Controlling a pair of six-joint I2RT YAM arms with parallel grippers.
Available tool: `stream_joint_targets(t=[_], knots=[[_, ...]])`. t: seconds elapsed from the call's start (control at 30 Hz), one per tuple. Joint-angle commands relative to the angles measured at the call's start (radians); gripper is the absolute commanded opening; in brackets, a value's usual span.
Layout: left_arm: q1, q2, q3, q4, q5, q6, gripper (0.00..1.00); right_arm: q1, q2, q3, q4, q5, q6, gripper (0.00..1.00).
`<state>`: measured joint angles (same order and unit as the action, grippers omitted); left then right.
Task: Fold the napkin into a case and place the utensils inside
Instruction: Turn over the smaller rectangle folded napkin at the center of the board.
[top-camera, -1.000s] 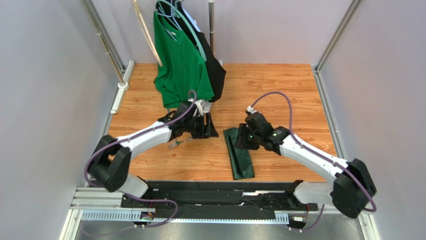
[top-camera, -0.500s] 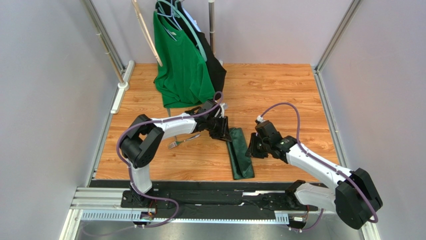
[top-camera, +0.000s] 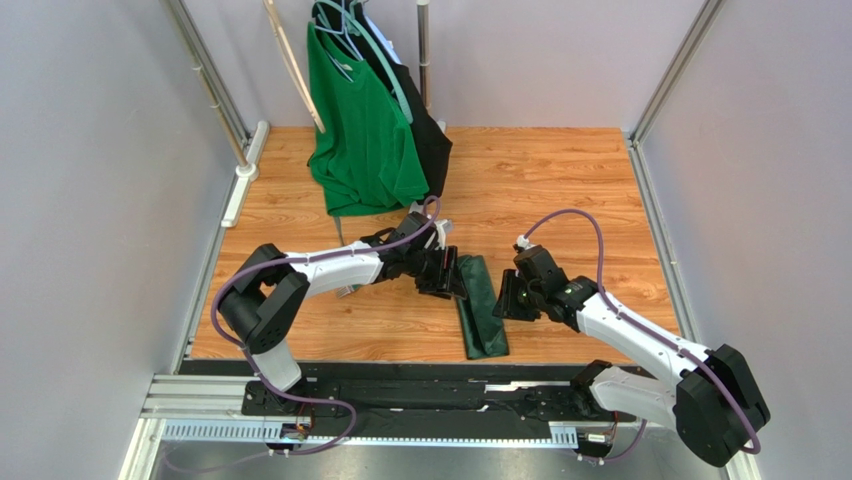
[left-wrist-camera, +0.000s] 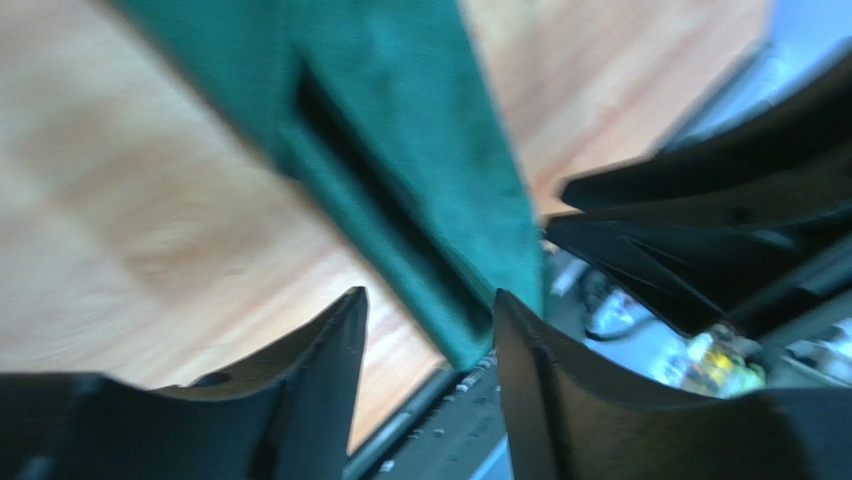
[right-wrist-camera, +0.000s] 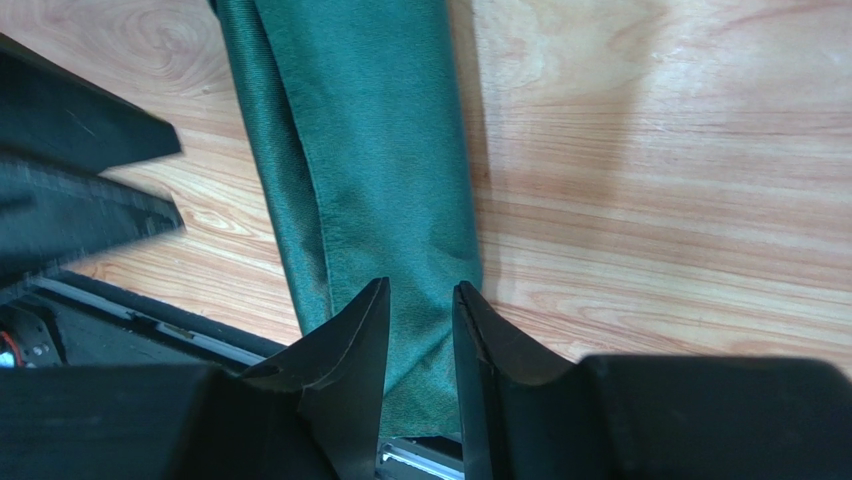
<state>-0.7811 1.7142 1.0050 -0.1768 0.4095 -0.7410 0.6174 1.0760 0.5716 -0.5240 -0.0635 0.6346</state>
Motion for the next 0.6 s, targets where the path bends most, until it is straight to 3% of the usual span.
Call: stream_joint_targets(t=[0.0, 0.1, 0.17, 0.23, 0.3, 0.43, 0.57], knots=[[-0.024, 0.002, -0.057, 0.172, 0.178, -0.178, 0.61, -0.005, -0.004, 0.019, 0.053, -0.054, -0.007, 0.33], [-0.04, 0.039, -0.069, 0.246, 0.164, -0.244, 0.56, 0.005, 0.01, 0.022, 0.094, -0.099, -0.013, 0.34], [-0.014, 0.021, -0.085, 0.246, 0.102, -0.229, 0.54, 0.019, 0.013, 0.019, 0.123, -0.111, -0.033, 0.45], [0.026, -0.011, -0.086, 0.217, 0.065, -0.187, 0.44, 0.027, 0.022, 0.022, 0.14, -0.093, -0.044, 0.53], [0.043, -0.03, -0.05, 0.18, -0.01, -0.114, 0.38, 0.028, 0.048, 0.065, 0.166, -0.072, -0.087, 0.56], [0.097, -0.009, 0.05, 0.002, -0.067, -0.02, 0.37, 0.028, 0.203, 0.171, 0.196, -0.027, -0.17, 0.56], [0.117, 0.036, 0.106, -0.038, -0.11, 0.014, 0.35, 0.042, 0.321, 0.226, 0.258, 0.019, -0.216, 0.5]])
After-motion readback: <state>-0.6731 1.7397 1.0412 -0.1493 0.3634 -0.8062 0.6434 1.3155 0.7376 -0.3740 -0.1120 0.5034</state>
